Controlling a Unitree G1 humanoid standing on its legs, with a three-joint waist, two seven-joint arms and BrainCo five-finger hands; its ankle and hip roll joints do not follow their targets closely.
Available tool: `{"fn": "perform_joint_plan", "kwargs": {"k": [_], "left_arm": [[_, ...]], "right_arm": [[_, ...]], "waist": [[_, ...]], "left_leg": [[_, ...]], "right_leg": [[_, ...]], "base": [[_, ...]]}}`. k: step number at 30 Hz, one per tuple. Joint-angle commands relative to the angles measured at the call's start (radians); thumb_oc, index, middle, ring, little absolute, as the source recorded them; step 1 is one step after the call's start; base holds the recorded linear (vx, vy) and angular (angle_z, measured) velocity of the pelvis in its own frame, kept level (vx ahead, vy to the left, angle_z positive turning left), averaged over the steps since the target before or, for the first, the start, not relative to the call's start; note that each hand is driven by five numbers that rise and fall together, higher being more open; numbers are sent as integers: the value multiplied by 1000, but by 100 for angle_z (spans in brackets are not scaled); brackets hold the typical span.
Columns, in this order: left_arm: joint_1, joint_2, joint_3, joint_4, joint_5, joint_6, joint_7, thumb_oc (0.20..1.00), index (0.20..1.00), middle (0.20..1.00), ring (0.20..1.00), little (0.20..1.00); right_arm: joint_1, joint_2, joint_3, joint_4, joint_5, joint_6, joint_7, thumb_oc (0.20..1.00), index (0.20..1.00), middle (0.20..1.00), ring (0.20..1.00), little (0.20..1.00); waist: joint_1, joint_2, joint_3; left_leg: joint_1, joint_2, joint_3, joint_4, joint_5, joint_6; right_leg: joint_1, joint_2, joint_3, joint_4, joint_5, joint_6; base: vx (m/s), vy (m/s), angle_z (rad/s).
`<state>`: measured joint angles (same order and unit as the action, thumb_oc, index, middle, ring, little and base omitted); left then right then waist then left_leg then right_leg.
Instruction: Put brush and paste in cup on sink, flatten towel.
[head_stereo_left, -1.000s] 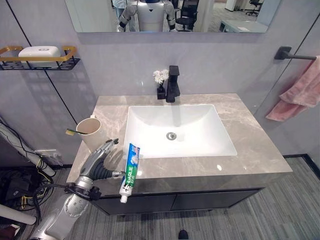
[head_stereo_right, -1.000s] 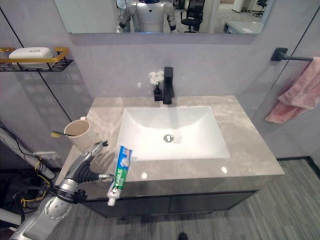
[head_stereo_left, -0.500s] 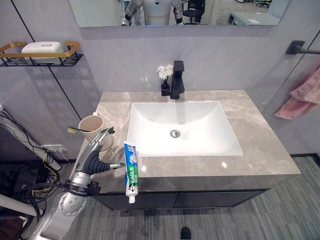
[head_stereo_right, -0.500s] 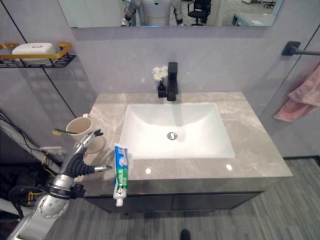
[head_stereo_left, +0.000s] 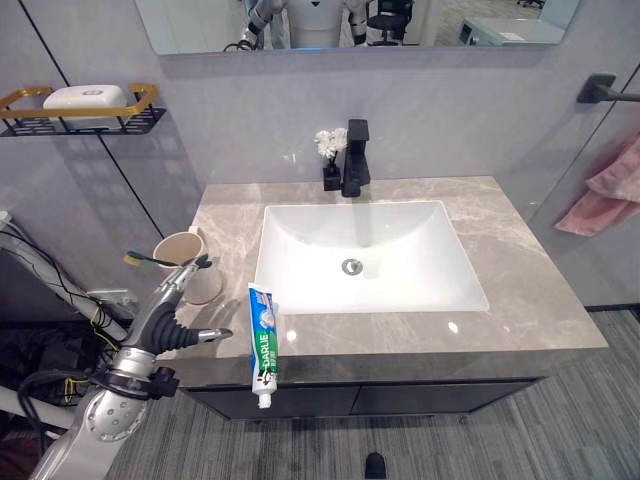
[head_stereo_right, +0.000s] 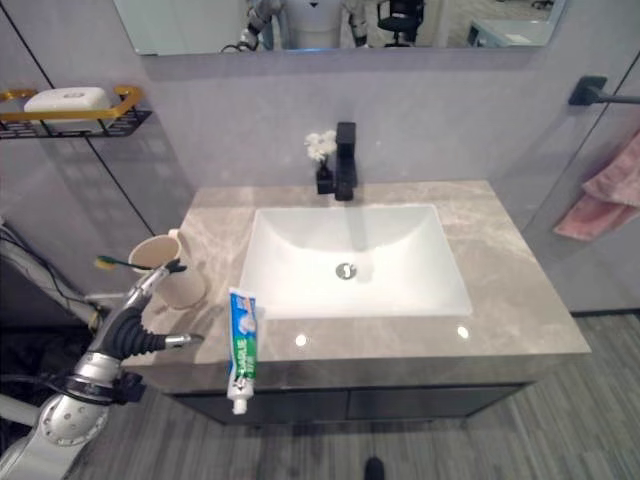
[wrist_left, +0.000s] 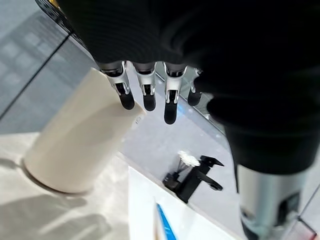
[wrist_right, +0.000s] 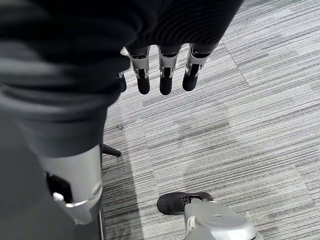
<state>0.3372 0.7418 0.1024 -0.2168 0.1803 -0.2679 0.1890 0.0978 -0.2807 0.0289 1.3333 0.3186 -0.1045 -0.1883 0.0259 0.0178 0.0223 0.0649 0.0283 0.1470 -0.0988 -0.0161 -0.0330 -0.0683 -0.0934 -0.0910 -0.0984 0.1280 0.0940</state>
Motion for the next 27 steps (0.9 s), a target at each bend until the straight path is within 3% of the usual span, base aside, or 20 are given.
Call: {"fn": "perform_joint_plan", "kwargs": {"k": [1,6,12,13,15,21,27], "left_arm": [[-14,-21,72,-61,-96,-44,34,1000,1000,1000,1000,1000],[22,-62,54,-128,-296,-59,-48,1000,1000,1000,1000,1000],[82,-40,48,-208,-737,-4,-234,1000,1000,1000,1000,1000],[83,-40,50,-209,-739,-4,-236,1000,1000,1000,1000,1000],[112,-27,69,-237,-935,26,-307,1000,1000,1000,1000,1000],[142,3,92,-258,-1063,46,-348,1000,1000,1000,1000,1000],[168,88,104,-296,-1214,88,-412,1000,1000,1000,1000,1000]], "right_arm": [[-47,-3,34,18,-19,-5,6,1000,1000,1000,1000,1000],[-52,-1,57,18,-47,-2,8,1000,1000,1000,1000,1000],[-81,-49,94,5,-127,18,25,1000,1000,1000,1000,1000],[-81,-49,94,6,-127,18,25,1000,1000,1000,1000,1000],[-97,-64,97,0,-148,21,34,1000,1000,1000,1000,1000],[-110,-66,115,-9,-166,18,49,1000,1000,1000,1000,1000],[-130,-54,160,-27,-184,13,70,1000,1000,1000,1000,1000]], "waist": [[7,-31,12],[11,-28,20],[19,-15,35],[18,-15,34],[24,-6,36],[33,3,35],[46,21,33]], "left_leg": [[-16,26,-31,12,24,-50],[-22,29,-44,12,31,-53],[-46,39,-64,12,62,-63],[-47,39,-65,12,62,-63],[-61,41,-77,12,74,-68],[-74,42,-97,12,87,-72],[-87,39,-124,12,98,-76]], "right_leg": [[70,-42,0,11,-50,61],[74,-37,-10,11,-58,53],[70,-29,-34,11,-57,45],[70,-29,-34,11,-56,45],[67,-29,-47,11,-53,44],[66,-30,-66,11,-54,40],[70,-29,-89,11,-56,36]], "base": [[-1,-31,2],[-16,-30,3],[-51,-31,13],[-62,-29,8],[-40,-30,20],[-15,-22,17],[-11,-19,14]]}}
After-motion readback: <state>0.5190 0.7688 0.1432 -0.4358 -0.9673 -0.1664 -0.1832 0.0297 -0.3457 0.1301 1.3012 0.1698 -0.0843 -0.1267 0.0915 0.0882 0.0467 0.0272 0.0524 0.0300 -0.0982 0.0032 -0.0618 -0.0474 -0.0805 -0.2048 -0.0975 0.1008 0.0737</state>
